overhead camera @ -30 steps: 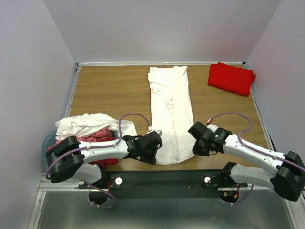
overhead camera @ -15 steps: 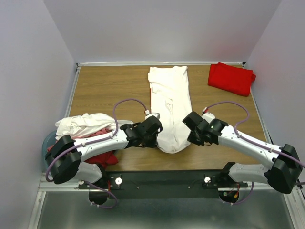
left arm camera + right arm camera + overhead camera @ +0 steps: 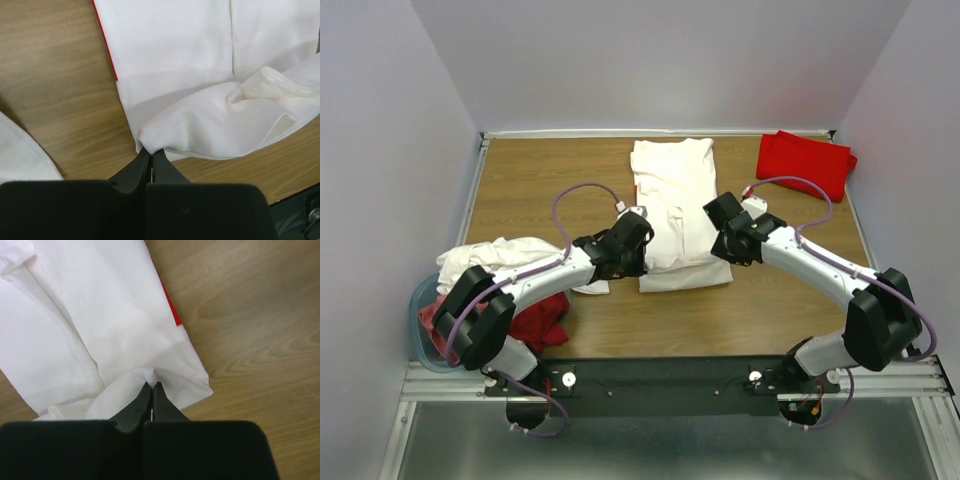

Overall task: Fold and stack the t-shirts
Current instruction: Fold the tshirt

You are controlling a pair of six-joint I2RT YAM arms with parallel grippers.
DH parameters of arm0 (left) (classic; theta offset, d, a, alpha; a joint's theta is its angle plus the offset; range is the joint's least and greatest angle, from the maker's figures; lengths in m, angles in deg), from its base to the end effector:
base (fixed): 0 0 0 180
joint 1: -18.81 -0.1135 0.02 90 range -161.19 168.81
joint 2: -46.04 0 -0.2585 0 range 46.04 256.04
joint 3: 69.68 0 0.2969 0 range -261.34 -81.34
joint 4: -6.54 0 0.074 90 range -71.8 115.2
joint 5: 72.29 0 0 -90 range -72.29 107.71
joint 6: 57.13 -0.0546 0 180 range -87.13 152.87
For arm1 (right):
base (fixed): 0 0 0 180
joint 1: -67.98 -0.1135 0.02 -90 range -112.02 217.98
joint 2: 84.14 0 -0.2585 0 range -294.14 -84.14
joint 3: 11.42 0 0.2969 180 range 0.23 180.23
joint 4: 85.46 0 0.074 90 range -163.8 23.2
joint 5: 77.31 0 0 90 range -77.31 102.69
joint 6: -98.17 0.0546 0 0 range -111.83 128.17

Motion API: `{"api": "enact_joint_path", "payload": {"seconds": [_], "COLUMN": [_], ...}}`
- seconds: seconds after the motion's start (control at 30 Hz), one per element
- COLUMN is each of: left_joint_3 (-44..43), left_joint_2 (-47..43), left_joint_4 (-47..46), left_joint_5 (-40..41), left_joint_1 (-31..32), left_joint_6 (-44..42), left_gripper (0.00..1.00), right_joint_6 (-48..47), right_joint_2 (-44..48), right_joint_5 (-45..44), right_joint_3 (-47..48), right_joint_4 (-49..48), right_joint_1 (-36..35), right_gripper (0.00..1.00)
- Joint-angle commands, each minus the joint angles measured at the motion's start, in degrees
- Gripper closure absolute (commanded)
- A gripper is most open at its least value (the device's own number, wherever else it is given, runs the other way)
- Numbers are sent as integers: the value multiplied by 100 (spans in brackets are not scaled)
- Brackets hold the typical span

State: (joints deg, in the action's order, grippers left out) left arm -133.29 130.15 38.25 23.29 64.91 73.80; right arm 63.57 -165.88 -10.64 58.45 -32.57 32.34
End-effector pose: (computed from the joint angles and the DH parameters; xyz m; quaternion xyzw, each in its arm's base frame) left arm 0.2467 -0.2487 0.1652 0.0269 0.9447 -0.1893 0.2663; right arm 0.2778 0.1726 0.1960 0.2075 0.9339 0.0144 0.2907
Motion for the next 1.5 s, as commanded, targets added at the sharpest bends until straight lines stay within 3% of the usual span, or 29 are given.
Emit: {"api": "enact_joint_path", "payload": {"seconds": [0.0, 0.53, 1.07, 1.1, 1.13, 1.17, 1.23, 1.27, 1.3, 1.47], "left_joint_3": [-465, -1871, -3111, -3146, -3190, -3312, -3506, -3594, -3751, -3369], "left_joint_2": [341, 2037, 3058, 3075, 3093, 3111, 3102, 3059, 3006, 2304], "left_joint_4": [-361, -600, -344, -344, -336, -309, -125, -55, 50, -97], "left_joint_5": [154, -136, -365, -391, -426, -409, -164, -67, 125, 198], "left_joint_1": [-268, -1262, -1701, -1719, -1737, -1745, -1745, -1754, -1754, -1711], "left_joint_6": [-462, -1623, -2045, -2036, -2045, -2071, -2097, -2115, -2133, -2071], "left_gripper": [100, 100, 98, 92, 72, 32, 4, 2, 2, 2], "right_joint_6": [-600, -1479, -1725, -1743, -1769, -1813, -1883, -1979, -2032, -2367], "right_joint_2": [-439, -2179, -2909, -2918, -2927, -2927, -2892, -2840, -2787, -2471], "right_joint_5": [-295, -31, 189, 197, 224, 276, 303, 303, 320, 793], "right_joint_3": [462, 1842, 2545, 2563, 2598, 2694, 2826, 2888, 3045, 3293], "right_joint_4": [-414, -827, -845, -845, -845, -836, -836, -836, -836, -836], "right_joint_1": [259, 1067, 1296, 1314, 1322, 1366, 1384, 1384, 1384, 1384], "right_gripper": [99, 99, 100, 99, 97, 77, 48, 30, 25, 18]}}
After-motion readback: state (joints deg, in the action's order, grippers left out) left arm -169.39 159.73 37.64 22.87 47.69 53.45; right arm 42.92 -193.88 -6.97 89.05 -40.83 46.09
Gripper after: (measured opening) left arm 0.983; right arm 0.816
